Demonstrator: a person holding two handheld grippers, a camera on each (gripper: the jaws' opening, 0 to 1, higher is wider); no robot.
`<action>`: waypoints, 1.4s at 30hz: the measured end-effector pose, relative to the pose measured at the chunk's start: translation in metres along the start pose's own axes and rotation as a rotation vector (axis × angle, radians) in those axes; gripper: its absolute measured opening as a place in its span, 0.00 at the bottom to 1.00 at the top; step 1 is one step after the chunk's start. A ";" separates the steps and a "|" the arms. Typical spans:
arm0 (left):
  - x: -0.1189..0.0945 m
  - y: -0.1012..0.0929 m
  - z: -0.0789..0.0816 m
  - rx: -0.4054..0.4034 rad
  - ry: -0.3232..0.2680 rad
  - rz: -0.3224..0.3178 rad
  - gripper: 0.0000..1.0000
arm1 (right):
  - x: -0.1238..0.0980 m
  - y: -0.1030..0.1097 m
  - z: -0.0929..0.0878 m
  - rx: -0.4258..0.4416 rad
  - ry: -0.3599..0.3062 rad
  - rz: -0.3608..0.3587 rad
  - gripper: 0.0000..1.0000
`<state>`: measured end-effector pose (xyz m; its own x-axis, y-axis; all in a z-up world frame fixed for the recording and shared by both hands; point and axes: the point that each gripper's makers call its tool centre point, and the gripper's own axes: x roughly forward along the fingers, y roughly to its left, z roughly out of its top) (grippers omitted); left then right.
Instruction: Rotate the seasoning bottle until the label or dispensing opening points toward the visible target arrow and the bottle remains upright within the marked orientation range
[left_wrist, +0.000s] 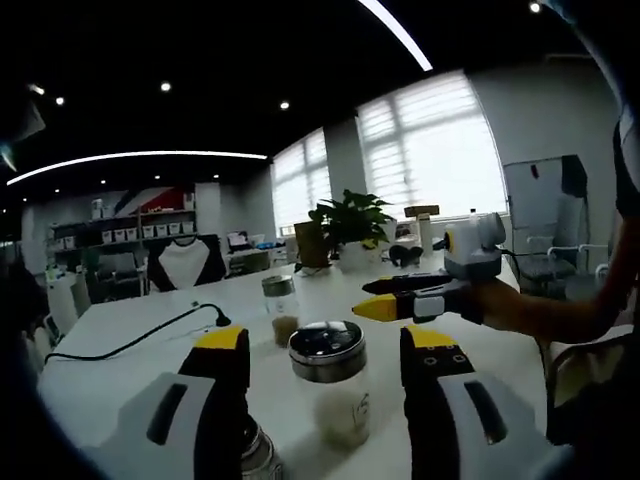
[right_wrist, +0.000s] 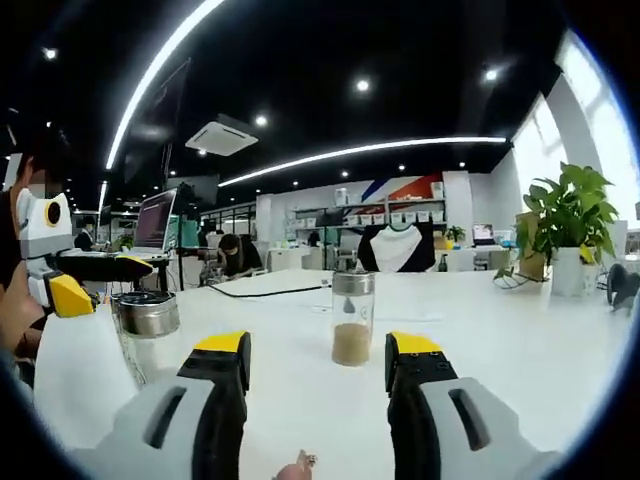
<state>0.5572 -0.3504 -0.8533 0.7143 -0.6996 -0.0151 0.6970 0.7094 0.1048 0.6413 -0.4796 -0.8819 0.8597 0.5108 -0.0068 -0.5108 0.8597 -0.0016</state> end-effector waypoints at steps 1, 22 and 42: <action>-0.001 0.001 0.000 0.000 0.001 0.002 0.65 | 0.003 -0.003 0.002 -0.013 -0.001 -0.002 0.54; -0.016 0.002 0.005 -0.014 -0.016 0.031 0.65 | 0.072 -0.032 0.018 -0.068 0.010 0.004 0.53; -0.028 0.007 0.006 -0.029 -0.013 0.044 0.65 | 0.130 -0.039 -0.002 -0.064 0.074 0.016 0.53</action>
<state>0.5420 -0.3262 -0.8467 0.7437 -0.6685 0.0020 0.6664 0.7416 0.0765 0.7728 -0.4466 -0.8845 0.8499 0.5206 -0.0815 -0.5257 0.8482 -0.0647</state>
